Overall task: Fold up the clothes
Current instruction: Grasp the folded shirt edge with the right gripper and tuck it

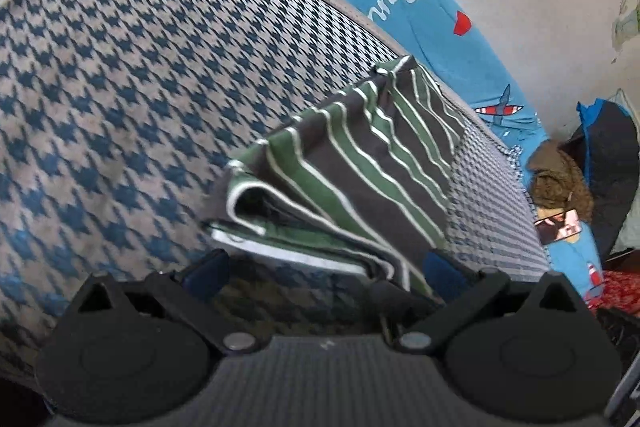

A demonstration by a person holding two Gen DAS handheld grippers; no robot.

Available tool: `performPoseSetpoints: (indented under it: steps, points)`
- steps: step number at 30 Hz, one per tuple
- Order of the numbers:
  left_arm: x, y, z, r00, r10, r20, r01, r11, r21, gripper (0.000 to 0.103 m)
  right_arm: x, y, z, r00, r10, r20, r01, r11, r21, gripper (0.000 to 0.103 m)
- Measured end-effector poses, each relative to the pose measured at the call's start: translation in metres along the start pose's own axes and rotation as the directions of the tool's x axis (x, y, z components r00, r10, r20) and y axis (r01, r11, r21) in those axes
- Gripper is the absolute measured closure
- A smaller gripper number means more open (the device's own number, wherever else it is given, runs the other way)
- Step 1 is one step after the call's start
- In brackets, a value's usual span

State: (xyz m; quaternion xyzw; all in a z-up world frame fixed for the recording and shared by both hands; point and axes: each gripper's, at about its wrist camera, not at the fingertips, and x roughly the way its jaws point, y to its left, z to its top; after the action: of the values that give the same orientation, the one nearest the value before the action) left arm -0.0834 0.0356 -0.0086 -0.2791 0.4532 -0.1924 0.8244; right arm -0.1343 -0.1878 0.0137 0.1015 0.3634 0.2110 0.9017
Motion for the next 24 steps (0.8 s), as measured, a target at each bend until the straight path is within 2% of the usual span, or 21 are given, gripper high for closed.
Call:
performPoseSetpoints:
  steps: [8,10,11,12,14,16,18,24]
  points:
    - [0.026,-0.012,0.012,1.0,0.002,0.004,-0.002,0.998,-0.057,0.002,-0.001,0.0,0.0,1.0,0.009,0.005,-0.009,1.0,-0.001,0.091]
    - [0.03,-0.014,0.015,1.0,0.01,0.012,-0.009,0.998,-0.06,0.016,-0.001,0.0,0.0,1.0,0.004,0.005,-0.004,1.0,-0.011,0.091]
    - [0.033,-0.016,0.016,1.0,0.017,0.014,-0.016,0.999,-0.049,0.038,-0.001,0.0,0.0,1.0,0.0,0.005,0.0,1.0,-0.019,0.091]
    - [0.035,-0.016,0.016,0.999,0.031,0.008,-0.031,0.999,-0.04,0.052,-0.001,0.002,0.0,1.0,-0.006,0.006,0.006,0.999,-0.038,0.09]
    - [0.038,-0.016,0.017,0.999,0.044,0.008,-0.044,0.999,-0.033,0.057,-0.002,0.005,-0.001,1.0,-0.013,0.006,0.013,0.997,-0.072,0.081]
    - [0.039,-0.015,0.017,0.999,0.043,0.01,-0.042,0.998,-0.037,0.058,-0.003,0.009,-0.001,1.0,-0.016,-0.002,0.016,0.995,-0.103,0.069]
    - [0.039,-0.014,0.017,0.999,0.04,0.008,-0.04,0.998,-0.042,0.058,-0.003,0.013,-0.003,1.0,-0.02,-0.008,0.019,0.99,-0.143,0.065]
    - [0.04,-0.02,0.025,0.998,0.059,-0.026,-0.06,0.998,-0.025,0.058,-0.002,0.032,-0.013,1.0,-0.018,-0.019,0.012,0.956,-0.292,0.06]
